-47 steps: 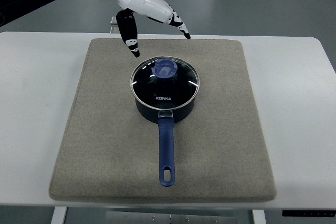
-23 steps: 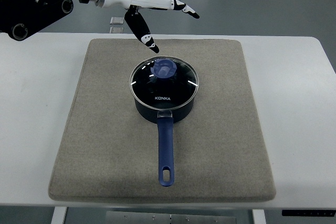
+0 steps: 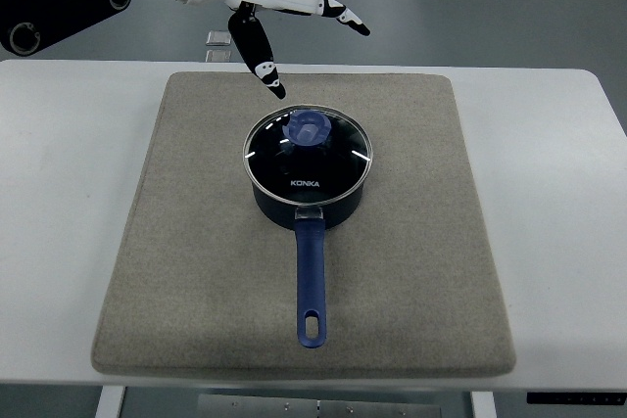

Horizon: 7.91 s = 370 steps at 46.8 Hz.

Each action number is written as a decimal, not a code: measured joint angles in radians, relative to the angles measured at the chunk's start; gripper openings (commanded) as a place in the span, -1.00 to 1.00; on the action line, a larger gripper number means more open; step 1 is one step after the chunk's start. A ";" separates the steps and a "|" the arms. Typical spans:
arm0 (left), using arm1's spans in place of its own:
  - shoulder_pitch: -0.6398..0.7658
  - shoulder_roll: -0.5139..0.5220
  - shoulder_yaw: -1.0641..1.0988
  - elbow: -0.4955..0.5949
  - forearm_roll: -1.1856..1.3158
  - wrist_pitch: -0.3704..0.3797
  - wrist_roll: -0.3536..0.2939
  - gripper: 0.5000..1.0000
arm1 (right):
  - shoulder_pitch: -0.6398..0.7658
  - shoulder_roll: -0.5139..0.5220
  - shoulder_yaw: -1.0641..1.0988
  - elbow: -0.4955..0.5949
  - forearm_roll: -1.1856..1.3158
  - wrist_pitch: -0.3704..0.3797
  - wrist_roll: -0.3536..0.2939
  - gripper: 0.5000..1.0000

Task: Open pot lid and place left with left hand
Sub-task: 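Move the open left hand above the glass lid's blue knob, then lower the left hand onto the blue knob of the lid, then close the left hand's fingers around the blue knob, then lift the glass lid off the pot with the left hand, then lower the held lid onto the mat beside the pot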

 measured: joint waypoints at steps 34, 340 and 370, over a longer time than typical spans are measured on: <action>-0.081 -0.012 0.101 -0.166 0.215 0.033 0.000 0.89 | 0.000 0.000 0.000 0.000 0.000 0.000 0.000 0.67; 0.038 0.181 0.123 0.084 0.268 0.080 0.000 -1.00 | 0.000 0.000 0.000 0.000 0.000 0.000 0.000 0.67; 0.147 0.228 0.123 0.084 0.275 0.092 0.000 -1.00 | 0.000 0.000 0.000 0.000 0.000 0.000 0.000 0.67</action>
